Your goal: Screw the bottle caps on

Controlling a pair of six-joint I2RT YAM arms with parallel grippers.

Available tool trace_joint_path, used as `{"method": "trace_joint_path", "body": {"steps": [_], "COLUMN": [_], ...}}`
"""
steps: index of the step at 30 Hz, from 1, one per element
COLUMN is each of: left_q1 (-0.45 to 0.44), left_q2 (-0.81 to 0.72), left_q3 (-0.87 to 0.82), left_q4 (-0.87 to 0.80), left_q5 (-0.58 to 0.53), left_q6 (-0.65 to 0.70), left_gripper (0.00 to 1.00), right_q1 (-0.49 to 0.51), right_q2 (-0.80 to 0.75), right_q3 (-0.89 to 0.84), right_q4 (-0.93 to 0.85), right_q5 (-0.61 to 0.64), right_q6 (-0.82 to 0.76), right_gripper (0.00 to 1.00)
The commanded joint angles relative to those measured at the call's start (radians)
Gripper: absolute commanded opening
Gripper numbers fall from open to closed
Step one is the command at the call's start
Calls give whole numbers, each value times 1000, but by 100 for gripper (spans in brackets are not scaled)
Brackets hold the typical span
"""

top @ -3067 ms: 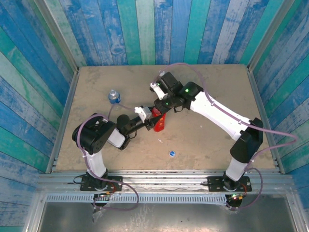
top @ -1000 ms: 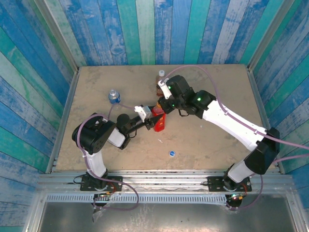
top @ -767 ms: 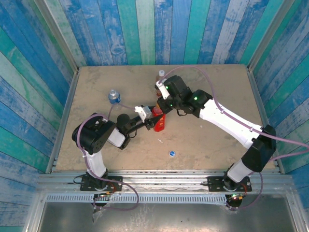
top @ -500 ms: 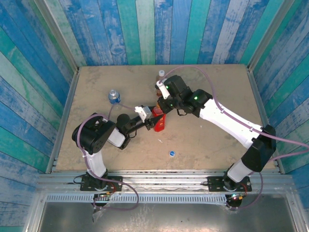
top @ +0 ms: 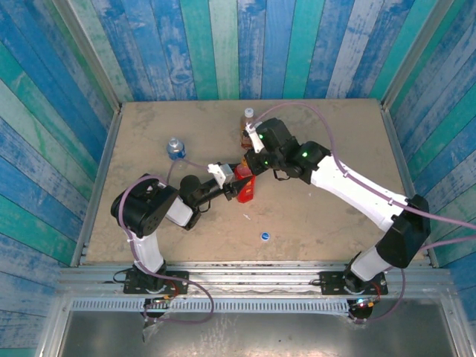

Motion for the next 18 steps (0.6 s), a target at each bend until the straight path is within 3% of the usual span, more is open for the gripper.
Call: {"method": "trace_joint_path", "body": {"steps": [1, 9, 18], "left_q1": [-4, -4, -3], "left_q2": [8, 9, 7], "left_q3": [-15, -10, 0], "left_q4": [-93, -104, -133], "left_q5": [7, 8, 24], "left_q6": [11, 10, 19], "left_gripper": [54, 54, 54], "right_q1": [-13, -11, -7], "right_q2": [23, -15, -26], "right_q3": [-75, -154, -98], "right_q4": [-142, -113, -89], "right_q5": [12, -8, -30], "right_q6": [31, 50, 29], "right_gripper": [16, 16, 18]}}
